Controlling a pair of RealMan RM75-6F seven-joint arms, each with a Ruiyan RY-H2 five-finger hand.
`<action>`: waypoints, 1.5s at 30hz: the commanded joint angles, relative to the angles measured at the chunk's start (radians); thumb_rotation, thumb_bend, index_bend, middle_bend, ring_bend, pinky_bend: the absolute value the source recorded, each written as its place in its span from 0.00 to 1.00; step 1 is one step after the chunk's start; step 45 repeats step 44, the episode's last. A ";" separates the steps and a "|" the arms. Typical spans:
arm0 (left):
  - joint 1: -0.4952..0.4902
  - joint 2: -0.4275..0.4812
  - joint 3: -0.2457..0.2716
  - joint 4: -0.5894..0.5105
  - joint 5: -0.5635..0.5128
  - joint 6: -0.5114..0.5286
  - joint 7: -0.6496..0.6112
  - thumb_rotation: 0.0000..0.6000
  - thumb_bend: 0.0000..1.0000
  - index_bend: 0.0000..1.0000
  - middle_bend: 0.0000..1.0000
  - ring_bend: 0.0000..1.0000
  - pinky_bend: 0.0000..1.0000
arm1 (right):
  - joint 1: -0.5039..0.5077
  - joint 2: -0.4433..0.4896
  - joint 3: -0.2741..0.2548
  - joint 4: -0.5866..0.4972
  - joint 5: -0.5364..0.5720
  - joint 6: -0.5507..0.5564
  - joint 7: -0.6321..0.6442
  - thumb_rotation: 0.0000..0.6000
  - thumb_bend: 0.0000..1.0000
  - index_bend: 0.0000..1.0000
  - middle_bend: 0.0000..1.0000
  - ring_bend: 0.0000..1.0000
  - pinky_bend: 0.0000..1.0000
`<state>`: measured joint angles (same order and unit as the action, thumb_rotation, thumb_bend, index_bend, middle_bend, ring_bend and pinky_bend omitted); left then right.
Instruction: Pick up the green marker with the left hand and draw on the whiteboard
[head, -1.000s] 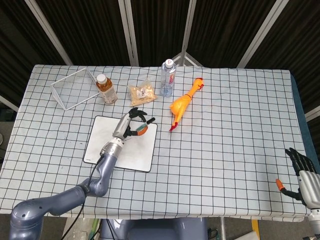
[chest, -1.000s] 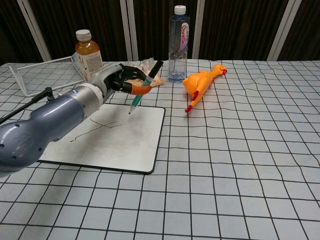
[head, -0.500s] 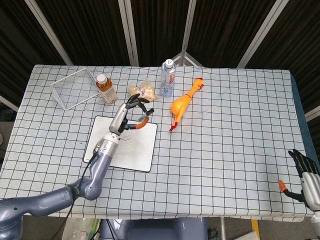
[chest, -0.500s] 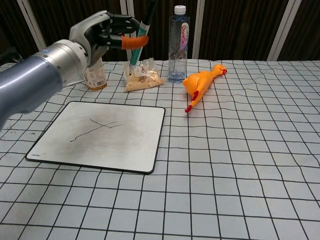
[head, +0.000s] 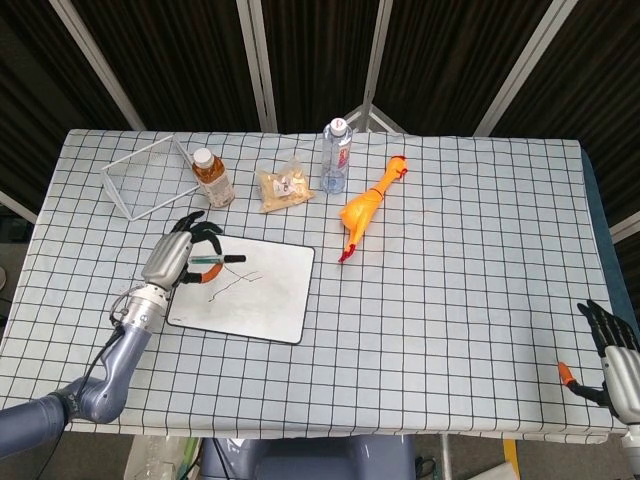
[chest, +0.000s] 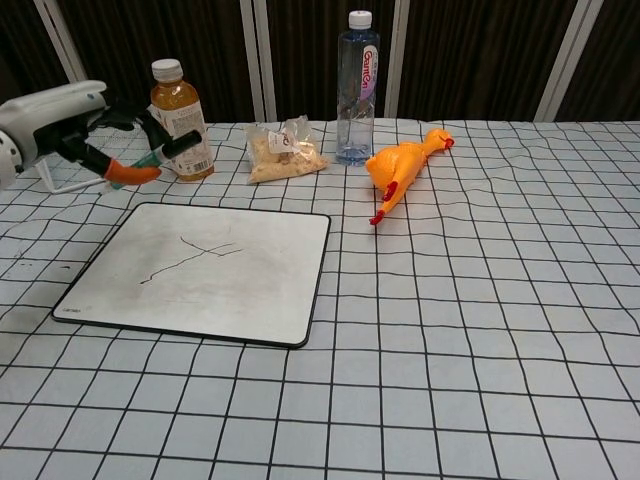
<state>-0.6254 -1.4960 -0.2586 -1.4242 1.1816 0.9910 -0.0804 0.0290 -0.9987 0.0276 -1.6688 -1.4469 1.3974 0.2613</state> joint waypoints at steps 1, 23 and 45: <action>0.024 0.020 0.071 0.060 -0.020 -0.008 0.120 1.00 0.44 0.76 0.27 0.07 0.08 | -0.001 0.000 -0.001 -0.001 -0.001 0.001 -0.002 1.00 0.35 0.00 0.00 0.00 0.00; 0.073 -0.001 0.106 0.141 -0.076 -0.016 0.174 1.00 0.21 0.40 0.00 0.00 0.00 | -0.004 -0.001 -0.002 -0.003 -0.009 0.006 -0.005 1.00 0.35 0.00 0.00 0.00 0.00; 0.450 0.352 0.288 -0.366 0.228 0.493 0.173 1.00 0.13 0.00 0.00 0.00 0.00 | 0.000 0.003 -0.014 0.005 -0.035 0.000 -0.027 1.00 0.35 0.00 0.00 0.00 0.00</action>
